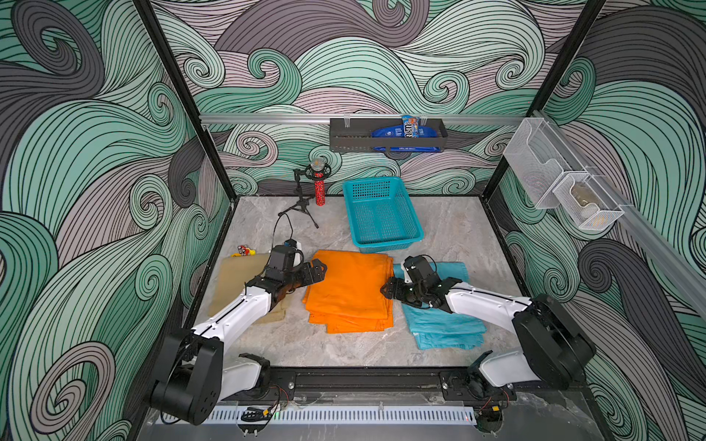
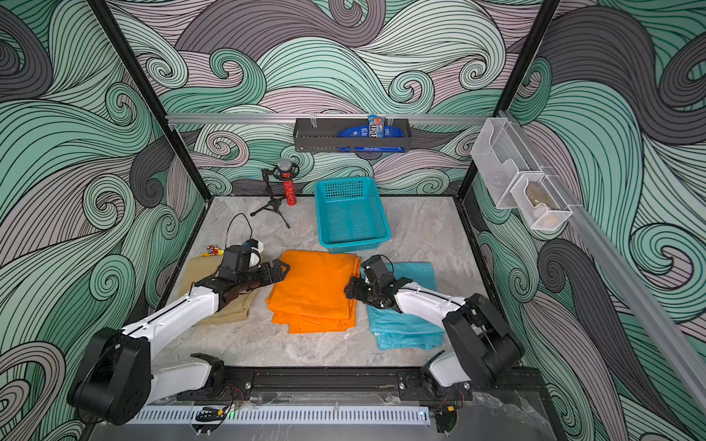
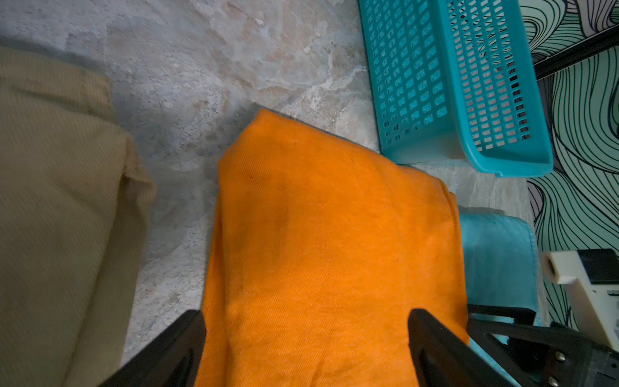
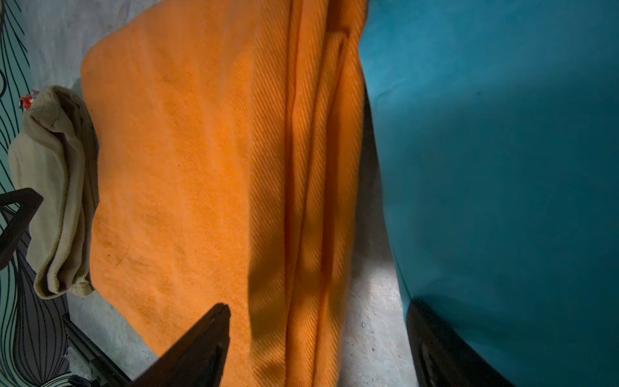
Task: Put the folded long pants in the basket
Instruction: Pick up the long pant at the center of the board.
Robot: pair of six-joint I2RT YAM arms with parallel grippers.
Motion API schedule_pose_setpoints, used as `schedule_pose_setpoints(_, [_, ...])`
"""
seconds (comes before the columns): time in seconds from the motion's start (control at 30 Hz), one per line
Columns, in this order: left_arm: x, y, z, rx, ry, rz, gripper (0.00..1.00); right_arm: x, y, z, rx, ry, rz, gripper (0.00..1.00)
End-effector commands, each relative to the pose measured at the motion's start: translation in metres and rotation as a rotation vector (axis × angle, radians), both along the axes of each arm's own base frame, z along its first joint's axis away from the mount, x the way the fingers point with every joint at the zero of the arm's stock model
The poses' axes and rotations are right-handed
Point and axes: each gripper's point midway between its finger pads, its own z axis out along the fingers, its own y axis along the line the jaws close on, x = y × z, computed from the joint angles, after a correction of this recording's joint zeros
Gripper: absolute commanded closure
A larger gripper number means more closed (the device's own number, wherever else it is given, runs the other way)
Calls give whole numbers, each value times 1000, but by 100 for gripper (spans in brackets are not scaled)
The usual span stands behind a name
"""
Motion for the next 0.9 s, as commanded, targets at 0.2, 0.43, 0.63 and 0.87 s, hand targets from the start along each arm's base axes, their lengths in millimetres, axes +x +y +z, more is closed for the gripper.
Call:
schedule_pose_setpoints(0.2, [10,0,9,-7,-15,29,2,6,9,45,26,-80,10,19])
schedule_pose_setpoints(0.43, [22,0,7,-40,13,23,2,4,19,32,27,-26,30,16])
schedule_pose_setpoints(0.63, [19,4,-2,-26,30,32,2,3,17,10,-2,11,29,15])
schedule_pose_setpoints(0.87, [18,3,-4,-37,36,32,2,-4,32,-12,53,76,79,16])
